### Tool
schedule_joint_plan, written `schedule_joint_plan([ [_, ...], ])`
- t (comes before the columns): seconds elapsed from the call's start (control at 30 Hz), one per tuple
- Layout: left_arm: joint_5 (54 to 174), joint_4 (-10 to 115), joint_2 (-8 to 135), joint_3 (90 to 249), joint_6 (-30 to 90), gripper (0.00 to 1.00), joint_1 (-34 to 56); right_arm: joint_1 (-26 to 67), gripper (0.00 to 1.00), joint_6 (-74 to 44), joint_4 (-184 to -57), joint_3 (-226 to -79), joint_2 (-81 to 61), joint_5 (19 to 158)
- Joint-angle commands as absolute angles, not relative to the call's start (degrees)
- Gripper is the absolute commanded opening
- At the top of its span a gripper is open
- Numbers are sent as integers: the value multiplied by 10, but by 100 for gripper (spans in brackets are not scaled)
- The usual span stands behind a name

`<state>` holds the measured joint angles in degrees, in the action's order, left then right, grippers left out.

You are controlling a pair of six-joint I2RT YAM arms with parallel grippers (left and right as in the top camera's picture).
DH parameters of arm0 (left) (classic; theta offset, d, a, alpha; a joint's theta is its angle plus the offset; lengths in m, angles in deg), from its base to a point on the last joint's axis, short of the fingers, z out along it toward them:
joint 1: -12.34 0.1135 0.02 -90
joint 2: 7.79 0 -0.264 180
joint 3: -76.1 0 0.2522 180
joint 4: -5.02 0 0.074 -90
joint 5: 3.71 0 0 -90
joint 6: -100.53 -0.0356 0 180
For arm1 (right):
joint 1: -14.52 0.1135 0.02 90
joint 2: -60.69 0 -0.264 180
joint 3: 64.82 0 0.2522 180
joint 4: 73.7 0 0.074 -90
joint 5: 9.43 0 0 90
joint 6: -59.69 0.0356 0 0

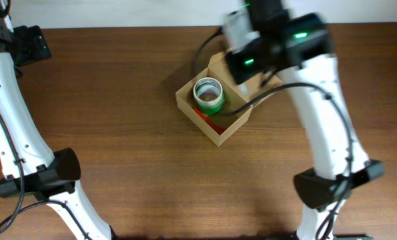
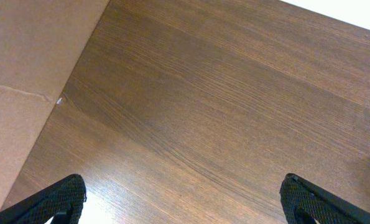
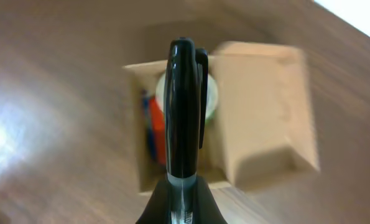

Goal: Pack container
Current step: 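Carry the black marker over the box and drop it inside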

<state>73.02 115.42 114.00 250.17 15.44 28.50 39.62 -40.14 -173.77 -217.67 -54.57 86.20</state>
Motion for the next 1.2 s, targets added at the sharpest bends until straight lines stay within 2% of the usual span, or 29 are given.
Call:
schedule_joint_plan([
  [0.0,734,1154,1144,2500,148,100,287,429,4,-432,-1727,-2155,-594,829],
  [0.5,735,1154,1144,2500,148,100,287,437,4,-436,-1715,-2142,-782,864],
  [1.1,734,1154,1144,2500,148,100,287,453,4,-436,-1700,-2083,-786,907],
  [1.13,734,1154,1144,2500,148,100,287,453,5,-436,-1699,-2082,-786,907],
  [1.17,734,1154,1144,2500,147,100,287,453,16,-436,-1699,-2082,-786,907],
])
